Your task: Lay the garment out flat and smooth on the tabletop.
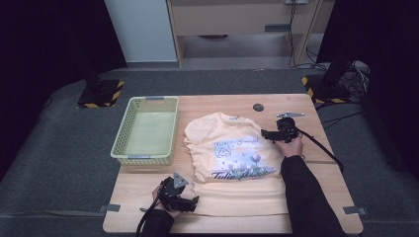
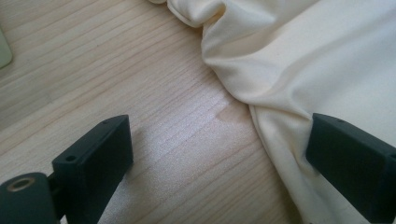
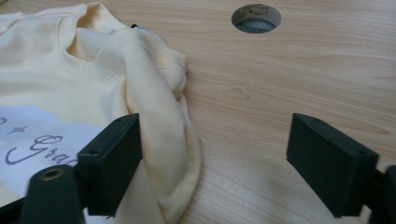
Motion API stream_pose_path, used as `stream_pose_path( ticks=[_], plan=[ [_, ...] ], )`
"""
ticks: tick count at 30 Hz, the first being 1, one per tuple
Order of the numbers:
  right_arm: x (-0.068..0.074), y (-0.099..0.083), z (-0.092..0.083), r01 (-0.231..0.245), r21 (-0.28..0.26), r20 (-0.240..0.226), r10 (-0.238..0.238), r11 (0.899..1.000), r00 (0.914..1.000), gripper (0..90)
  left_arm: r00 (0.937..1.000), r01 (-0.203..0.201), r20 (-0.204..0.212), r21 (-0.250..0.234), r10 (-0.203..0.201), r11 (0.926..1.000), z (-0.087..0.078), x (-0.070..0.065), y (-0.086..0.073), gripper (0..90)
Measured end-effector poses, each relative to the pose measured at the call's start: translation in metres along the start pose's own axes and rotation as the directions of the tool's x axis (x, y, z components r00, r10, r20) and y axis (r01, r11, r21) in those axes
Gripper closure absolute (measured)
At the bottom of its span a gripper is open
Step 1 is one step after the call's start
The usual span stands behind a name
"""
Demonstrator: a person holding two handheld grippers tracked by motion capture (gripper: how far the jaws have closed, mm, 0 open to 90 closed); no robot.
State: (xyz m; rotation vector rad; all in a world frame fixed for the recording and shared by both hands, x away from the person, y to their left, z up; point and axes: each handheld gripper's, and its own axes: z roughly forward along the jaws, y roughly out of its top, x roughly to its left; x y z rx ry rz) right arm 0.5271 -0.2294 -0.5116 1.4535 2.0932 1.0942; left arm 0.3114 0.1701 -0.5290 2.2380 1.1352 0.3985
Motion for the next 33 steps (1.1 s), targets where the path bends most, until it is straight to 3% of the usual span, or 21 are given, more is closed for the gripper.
stream_pose_path(
  ticks=[9,13,17,25,33],
  plan=[
    [0.004,-0.001,0.019,-0.023,0.03,-0.041,0.025,0.999,0.9989,46.0,1.0,-0.004,0.002,0.001,0.004,1.0,0.0,-0.001,0.0,6.0],
    [0.005,-0.003,0.022,-0.016,0.052,-0.056,0.019,0.999,0.9983,66.8,1.0,-0.003,0.002,0.001,0.003,1.0,0.0,-0.001,0.0,5.9],
    [0.006,-0.004,0.02,-0.017,0.063,-0.041,0.019,0.998,0.999,83.5,1.0,-0.002,0.0,0.0,0.002,1.0,0.0,-0.001,0.0,5.9],
    [0.001,0.0,0.009,-0.001,0.059,-0.015,0.002,0.998,0.9999,86.8,1.0,-0.003,0.002,-0.008,0.003,1.0,0.001,-0.004,0.0,5.7],
    [-0.011,0.011,-0.016,-0.007,0.023,0.025,0.007,1.0,0.9997,87.5,0.9997,-0.019,0.015,-0.027,0.02,0.9995,0.005,-0.012,0.002,4.7]
  ],
)
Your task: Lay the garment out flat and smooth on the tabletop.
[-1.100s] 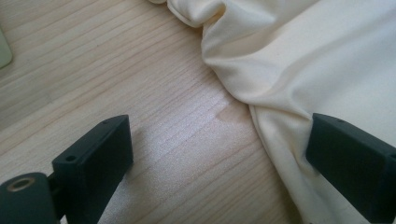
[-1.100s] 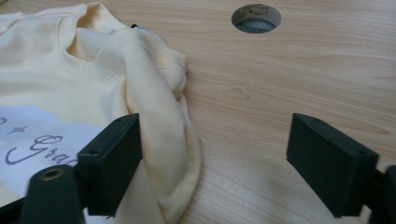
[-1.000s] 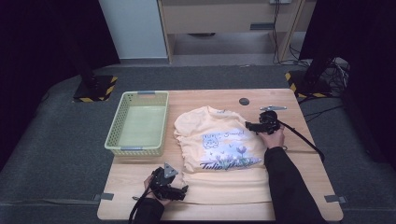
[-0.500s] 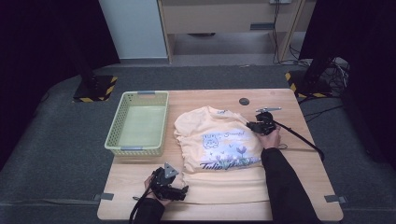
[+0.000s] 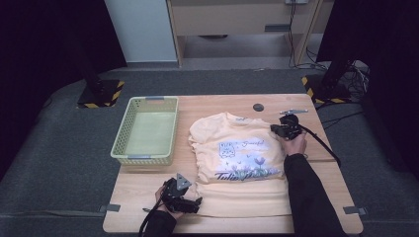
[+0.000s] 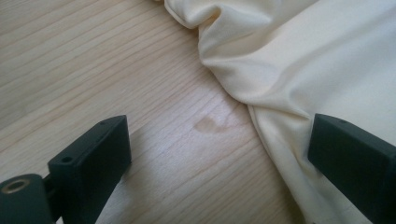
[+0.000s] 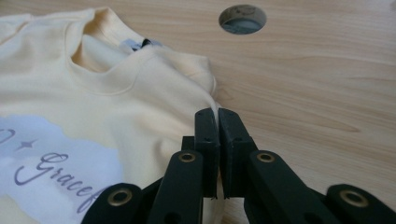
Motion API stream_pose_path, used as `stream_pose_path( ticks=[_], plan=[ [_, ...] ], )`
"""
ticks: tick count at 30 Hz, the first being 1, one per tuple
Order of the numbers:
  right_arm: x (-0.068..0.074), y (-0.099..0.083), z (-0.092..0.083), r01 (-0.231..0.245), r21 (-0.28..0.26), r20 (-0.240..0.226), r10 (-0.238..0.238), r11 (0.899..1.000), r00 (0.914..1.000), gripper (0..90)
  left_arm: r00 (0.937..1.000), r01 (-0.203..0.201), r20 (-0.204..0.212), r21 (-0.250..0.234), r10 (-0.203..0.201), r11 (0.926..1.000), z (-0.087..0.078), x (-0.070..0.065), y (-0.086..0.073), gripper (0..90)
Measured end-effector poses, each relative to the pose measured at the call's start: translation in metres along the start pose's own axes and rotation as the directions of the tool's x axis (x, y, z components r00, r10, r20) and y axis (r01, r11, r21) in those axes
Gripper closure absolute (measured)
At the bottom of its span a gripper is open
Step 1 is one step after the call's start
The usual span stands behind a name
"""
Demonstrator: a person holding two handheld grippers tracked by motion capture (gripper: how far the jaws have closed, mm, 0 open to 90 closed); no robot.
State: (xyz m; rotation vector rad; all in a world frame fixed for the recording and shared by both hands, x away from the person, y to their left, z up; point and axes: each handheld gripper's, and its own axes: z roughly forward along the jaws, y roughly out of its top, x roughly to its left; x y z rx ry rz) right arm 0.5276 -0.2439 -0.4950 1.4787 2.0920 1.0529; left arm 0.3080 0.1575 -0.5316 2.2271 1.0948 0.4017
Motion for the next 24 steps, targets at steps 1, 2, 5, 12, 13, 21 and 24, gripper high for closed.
stream_pose_path(
  ticks=[1,2,5,12,13,21,24],
  plan=[
    [-0.002,0.001,-0.004,-0.002,-0.008,-0.003,0.002,1.0,1.0,87.5,1.0,-0.004,0.003,-0.001,0.004,1.0,0.001,-0.002,0.001,4.4],
    [-0.003,0.002,-0.008,-0.011,-0.016,-0.009,0.011,1.0,0.9999,87.6,1.0,-0.008,0.004,0.0,0.008,1.0,0.001,-0.003,0.001,4.4],
    [-0.006,0.006,-0.019,-0.04,-0.045,-0.045,0.038,0.998,0.9983,87.7,0.9999,-0.011,0.007,-0.001,0.011,0.9999,0.002,-0.006,0.002,4.4],
    [0.001,0.012,-0.037,-0.036,-0.086,-0.09,0.028,0.996,0.9955,87.7,1.0,-0.007,0.004,-0.001,0.007,1.0,0.003,-0.006,0.003,4.1],
    [0.003,0.015,-0.039,-0.031,-0.09,-0.097,0.022,0.995,0.9951,87.7,1.0,-0.007,0.004,-0.002,0.007,1.0,0.003,-0.006,0.003,4.0],
    [0.033,0.027,-0.045,0.024,-0.121,-0.126,-0.039,0.992,0.9913,87.6,1.0,-0.007,0.005,-0.001,0.007,1.0,0.003,-0.006,0.003,4.0],
    [0.044,0.025,-0.041,0.044,-0.117,-0.126,-0.058,0.992,0.9904,87.5,1.0,-0.008,0.005,0.0,0.008,1.0,0.003,-0.006,0.003,4.0]
  ],
)
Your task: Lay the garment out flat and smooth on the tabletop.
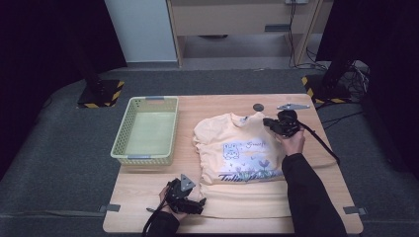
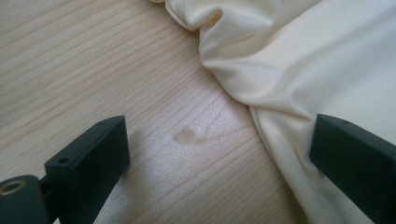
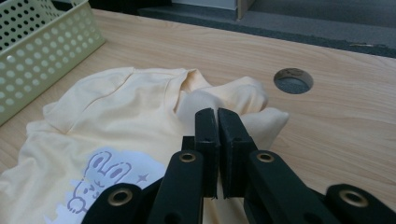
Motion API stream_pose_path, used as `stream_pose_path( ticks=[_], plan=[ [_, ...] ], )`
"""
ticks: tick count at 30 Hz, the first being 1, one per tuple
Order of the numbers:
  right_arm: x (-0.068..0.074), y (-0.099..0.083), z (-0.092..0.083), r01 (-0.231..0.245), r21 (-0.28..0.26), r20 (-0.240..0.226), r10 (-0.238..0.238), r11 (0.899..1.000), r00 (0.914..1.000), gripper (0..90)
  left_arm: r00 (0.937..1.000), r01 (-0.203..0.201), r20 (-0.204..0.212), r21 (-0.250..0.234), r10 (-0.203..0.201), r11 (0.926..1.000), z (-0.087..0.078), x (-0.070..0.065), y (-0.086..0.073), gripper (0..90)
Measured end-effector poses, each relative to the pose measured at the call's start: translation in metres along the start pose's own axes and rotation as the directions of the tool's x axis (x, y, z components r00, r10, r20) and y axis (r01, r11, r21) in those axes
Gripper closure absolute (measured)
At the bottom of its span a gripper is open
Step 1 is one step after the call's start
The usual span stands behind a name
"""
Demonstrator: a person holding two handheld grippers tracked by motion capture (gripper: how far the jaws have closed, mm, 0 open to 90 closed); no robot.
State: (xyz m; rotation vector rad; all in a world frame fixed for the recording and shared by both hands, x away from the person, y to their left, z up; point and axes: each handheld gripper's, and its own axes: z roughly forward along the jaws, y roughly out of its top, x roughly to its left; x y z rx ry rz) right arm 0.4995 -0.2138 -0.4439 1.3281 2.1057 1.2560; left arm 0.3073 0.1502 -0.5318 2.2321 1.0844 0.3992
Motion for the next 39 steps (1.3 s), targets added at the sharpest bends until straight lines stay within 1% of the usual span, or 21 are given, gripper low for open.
stream_pose_path(
  ticks=[2,4,10,17,20,21,24,25,27,28,30,32,36,37,38,39],
  plan=[
    [0.009,-0.004,0.005,0.01,0.004,-0.023,-0.01,1.0,0.9997,87.4,1.0,0.0,0.0,0.0,0.0,1.0,0.0,0.0,0.0,3.9],
    [0.016,-0.01,0.011,0.006,0.009,-0.062,-0.006,1.0,0.9981,87.3,1.0,0.0,0.0,0.0,0.0,1.0,0.0,0.0,0.0,3.9],
    [0.036,-0.033,0.03,0.037,0.054,-0.107,-0.031,0.998,0.9938,87.2,1.0,-0.001,0.001,0.001,0.001,1.0,0.0,0.0,0.0,3.8],
    [0.051,-0.06,0.049,0.074,0.105,-0.128,-0.06,0.992,0.99,86.8,1.0,-0.001,0.002,0.001,0.001,1.0,0.0,0.0,0.0,3.8],
    [0.053,-0.065,0.052,0.088,0.117,-0.128,-0.073,0.989,0.9892,86.6,1.0,-0.002,0.002,0.001,0.002,1.0,0.0,0.0,0.0,3.8],
    [0.056,-0.071,0.056,0.105,0.13,-0.126,-0.088,0.986,0.9881,86.4,1.0,-0.003,0.002,0.002,0.003,1.0,0.0,0.0,0.0,3.8],
    [0.058,-0.077,0.059,0.118,0.133,-0.126,-0.101,0.984,0.9869,85.9,1.0,-0.003,0.003,0.002,0.003,1.0,0.0,0.0,0.0,3.8],
    [0.059,-0.079,0.059,0.123,0.127,-0.126,-0.107,0.984,0.9863,85.6,1.0,-0.003,0.003,0.002,0.003,1.0,0.0,0.0,0.0,3.8],
    [0.06,-0.079,0.058,0.131,0.127,-0.126,-0.114,0.983,0.9854,82.8,1.0,-0.003,0.003,0.002,0.003,1.0,0.0,0.0,0.0,3.8],
    [0.062,-0.077,0.056,0.141,0.134,-0.124,-0.124,0.981,0.9844,80.6,1.0,-0.004,0.003,0.002,0.004,1.0,0.0,0.0,0.0,3.7],
    [0.065,-0.074,0.053,0.172,0.132,-0.122,-0.156,0.976,0.9801,77.0,1.0,-0.004,0.004,0.002,0.004,1.0,0.0,0.0,0.0,3.7],
    [0.069,-0.07,0.048,0.193,0.119,-0.125,-0.178,0.974,0.976,73.2,1.0,-0.004,0.004,0.002,0.004,1.0,0.0,0.0,0.0,3.7],
    [0.073,-0.055,0.033,0.203,0.07,-0.127,-0.193,0.977,0.973,68.0,1.0,-0.005,0.004,0.002,0.005,1.0,0.0,0.0,0.0,3.7],
    [0.072,-0.052,0.029,0.189,0.05,-0.136,-0.181,0.981,0.974,67.3,1.0,-0.006,0.005,0.003,0.006,1.0,0.0,0.0,0.0,3.7],
    [0.069,-0.046,0.023,0.183,0.032,-0.131,-0.177,0.983,0.9754,66.0,1.0,-0.006,0.005,0.002,0.006,1.0,0.0,0.0,0.0,3.7],
    [0.067,-0.043,0.02,0.184,0.018,-0.116,-0.181,0.983,0.9766,64.7,1.0,-0.006,0.005,0.002,0.006,1.0,0.0,0.0,0.0,3.7]
  ],
)
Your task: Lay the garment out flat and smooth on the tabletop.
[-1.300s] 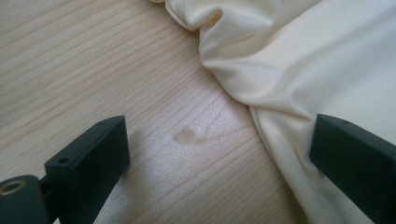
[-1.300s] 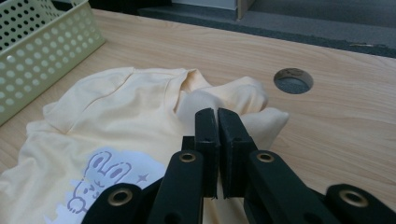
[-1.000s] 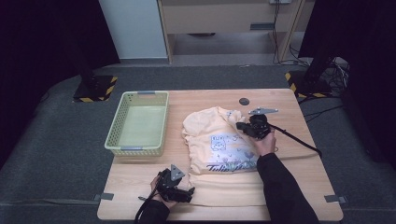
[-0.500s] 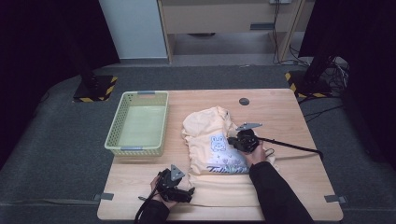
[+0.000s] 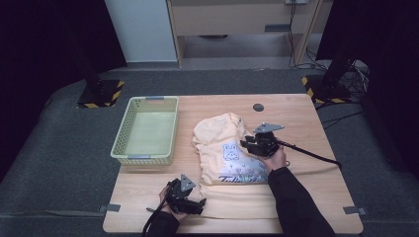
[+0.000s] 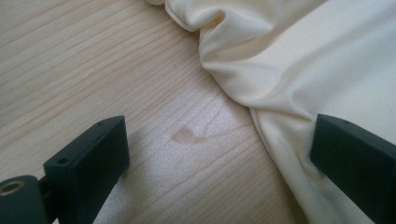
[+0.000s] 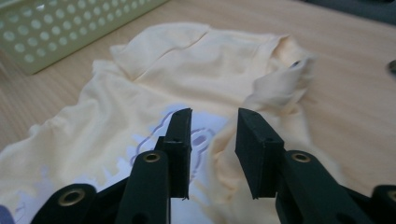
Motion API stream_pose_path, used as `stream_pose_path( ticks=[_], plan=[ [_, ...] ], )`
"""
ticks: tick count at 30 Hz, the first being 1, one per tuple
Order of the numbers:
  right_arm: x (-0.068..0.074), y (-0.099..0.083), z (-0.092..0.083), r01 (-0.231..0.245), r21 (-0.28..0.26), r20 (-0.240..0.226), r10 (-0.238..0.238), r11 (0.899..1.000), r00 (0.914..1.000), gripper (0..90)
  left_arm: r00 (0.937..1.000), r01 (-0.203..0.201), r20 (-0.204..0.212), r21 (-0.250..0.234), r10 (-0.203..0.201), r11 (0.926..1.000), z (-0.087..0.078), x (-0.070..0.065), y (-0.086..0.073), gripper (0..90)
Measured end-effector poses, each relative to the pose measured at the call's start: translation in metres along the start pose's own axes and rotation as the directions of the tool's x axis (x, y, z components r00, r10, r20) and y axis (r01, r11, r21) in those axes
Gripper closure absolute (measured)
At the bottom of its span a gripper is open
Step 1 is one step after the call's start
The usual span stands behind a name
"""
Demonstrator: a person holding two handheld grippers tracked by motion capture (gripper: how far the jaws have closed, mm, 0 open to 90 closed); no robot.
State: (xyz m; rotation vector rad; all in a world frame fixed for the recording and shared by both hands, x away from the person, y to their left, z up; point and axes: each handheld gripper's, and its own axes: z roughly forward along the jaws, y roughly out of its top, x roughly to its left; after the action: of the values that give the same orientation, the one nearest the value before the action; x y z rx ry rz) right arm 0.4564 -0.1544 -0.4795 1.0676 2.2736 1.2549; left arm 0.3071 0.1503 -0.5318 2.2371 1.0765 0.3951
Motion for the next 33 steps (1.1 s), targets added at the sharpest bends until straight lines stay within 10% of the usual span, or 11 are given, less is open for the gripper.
stream_pose_path(
  ticks=[18,33],
  plan=[
    [-0.066,-0.011,0.004,-0.11,0.091,0.132,0.098,0.99,0.9864,49.9,1.0,-0.002,0.001,0.0,0.002,1.0,0.0,0.0,0.0,3.6],
    [-0.064,-0.026,0.027,-0.111,0.198,0.104,0.092,0.974,0.9903,79.8,1.0,-0.004,0.002,0.001,0.004,1.0,0.0,0.0,0.0,3.6]
  ],
)
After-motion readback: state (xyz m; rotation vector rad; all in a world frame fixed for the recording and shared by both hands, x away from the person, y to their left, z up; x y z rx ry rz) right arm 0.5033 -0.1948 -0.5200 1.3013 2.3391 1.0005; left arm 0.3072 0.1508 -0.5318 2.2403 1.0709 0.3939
